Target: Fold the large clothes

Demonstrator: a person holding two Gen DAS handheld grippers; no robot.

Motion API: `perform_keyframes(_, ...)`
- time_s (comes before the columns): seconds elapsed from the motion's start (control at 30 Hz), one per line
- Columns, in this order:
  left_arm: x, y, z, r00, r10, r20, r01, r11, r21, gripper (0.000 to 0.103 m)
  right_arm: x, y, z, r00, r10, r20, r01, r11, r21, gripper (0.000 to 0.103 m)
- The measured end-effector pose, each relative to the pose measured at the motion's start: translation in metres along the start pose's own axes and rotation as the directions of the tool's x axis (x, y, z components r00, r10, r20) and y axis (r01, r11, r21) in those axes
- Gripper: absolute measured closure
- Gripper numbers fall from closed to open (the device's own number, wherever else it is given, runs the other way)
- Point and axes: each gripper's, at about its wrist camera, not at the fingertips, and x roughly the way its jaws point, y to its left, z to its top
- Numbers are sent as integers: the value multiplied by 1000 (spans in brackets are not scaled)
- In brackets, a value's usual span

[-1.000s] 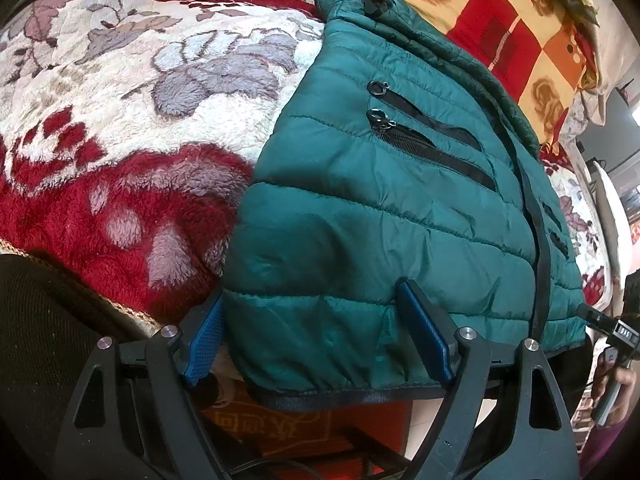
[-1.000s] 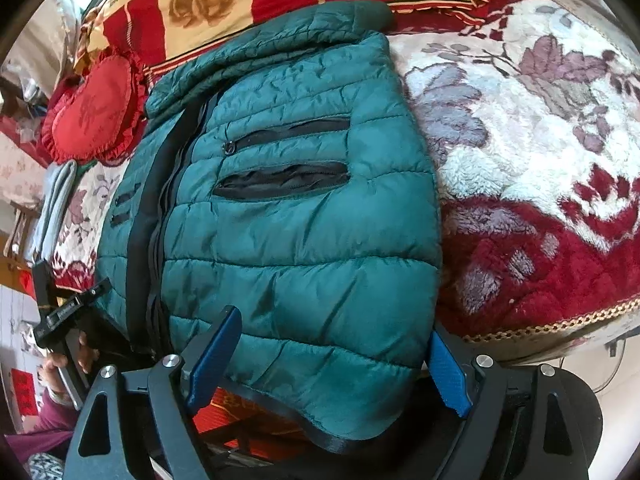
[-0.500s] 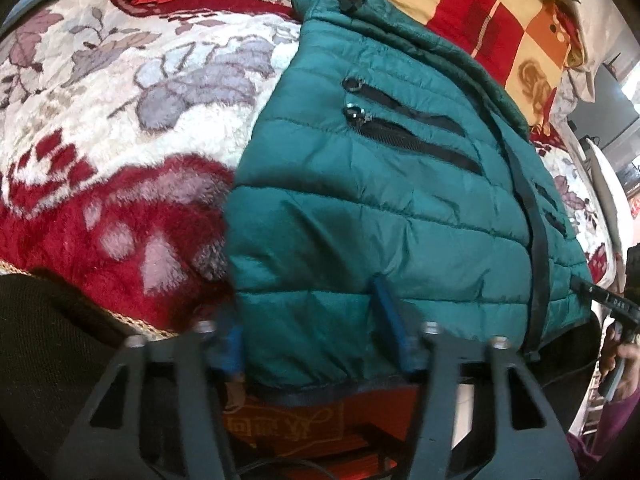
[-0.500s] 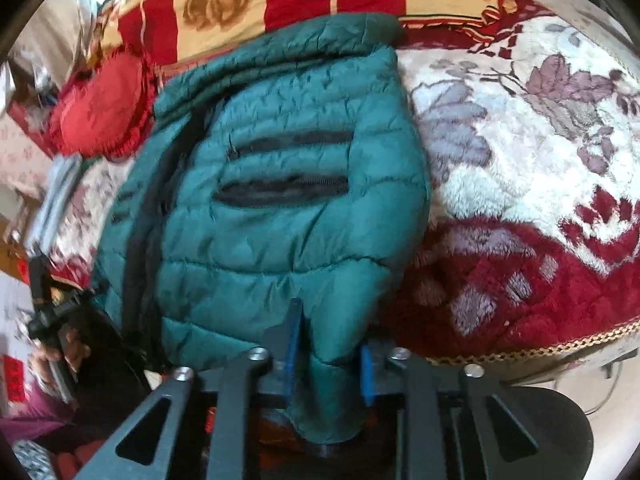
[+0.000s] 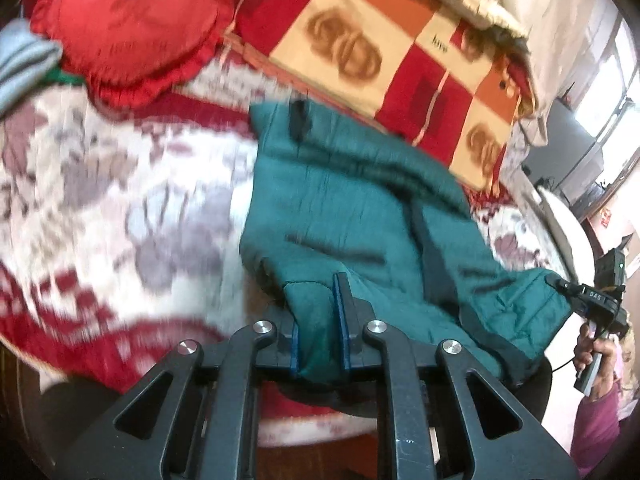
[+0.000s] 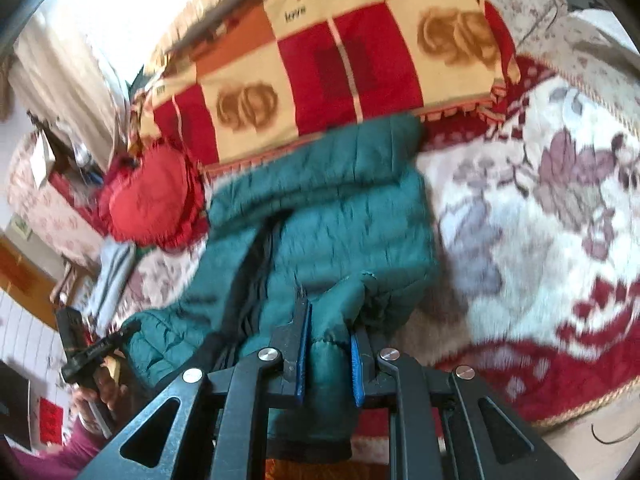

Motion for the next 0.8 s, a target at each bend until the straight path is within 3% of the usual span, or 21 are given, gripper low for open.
perform_keyframes(0.13,6,-2,31,998,26,49,-26,1000,1,90,8,4,26,997,-65,45,65,998,-4,87)
perform_keyframes(0.33,20,-15,68,990,67,125,-72,997,31,89,23,-1,62,992,-96,79,96,995,0,88)
perform_keyframes(0.8,84,-26,151,972,175,158,-178,984,3,89,85,-4,149,970,-216,115,218,976,-10,88)
